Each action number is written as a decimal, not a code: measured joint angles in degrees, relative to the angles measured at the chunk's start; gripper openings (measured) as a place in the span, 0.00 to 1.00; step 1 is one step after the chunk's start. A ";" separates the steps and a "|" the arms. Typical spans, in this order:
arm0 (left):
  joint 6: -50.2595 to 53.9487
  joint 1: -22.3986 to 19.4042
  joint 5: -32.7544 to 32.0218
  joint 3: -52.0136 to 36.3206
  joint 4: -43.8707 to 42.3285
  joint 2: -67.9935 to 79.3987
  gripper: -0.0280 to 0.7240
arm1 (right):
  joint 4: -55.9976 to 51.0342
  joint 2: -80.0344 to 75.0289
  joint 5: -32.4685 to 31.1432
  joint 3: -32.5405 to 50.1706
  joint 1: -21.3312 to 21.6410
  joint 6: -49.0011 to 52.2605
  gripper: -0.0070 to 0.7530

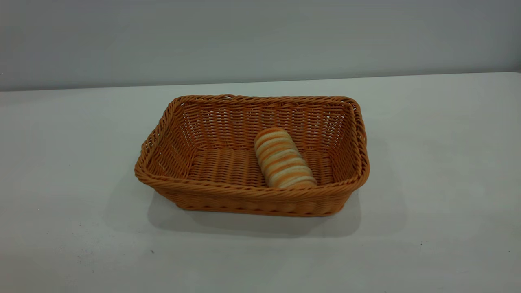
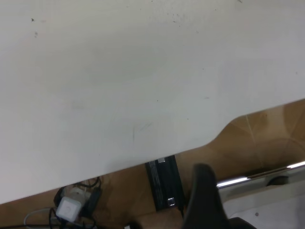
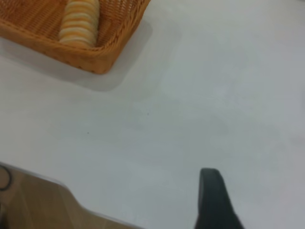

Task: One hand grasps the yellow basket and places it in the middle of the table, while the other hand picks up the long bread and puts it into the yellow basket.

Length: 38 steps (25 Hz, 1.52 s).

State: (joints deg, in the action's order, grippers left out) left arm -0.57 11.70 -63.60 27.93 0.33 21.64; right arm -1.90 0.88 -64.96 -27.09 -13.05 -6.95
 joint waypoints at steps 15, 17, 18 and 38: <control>0.05 -15.81 -0.66 0.00 0.00 -19.42 0.81 | -0.04 0.00 0.00 0.05 11.41 0.04 0.50; 0.05 -15.87 -1.06 0.00 0.00 -22.28 0.81 | -0.04 0.00 0.00 0.05 11.66 0.04 0.49; 0.05 -15.81 -1.24 0.00 0.00 -22.61 0.81 | -0.04 0.00 0.00 0.05 11.97 0.04 0.47; 0.05 -15.53 -1.26 0.00 0.00 -22.94 0.81 | -0.04 0.00 0.00 0.05 15.00 0.11 0.32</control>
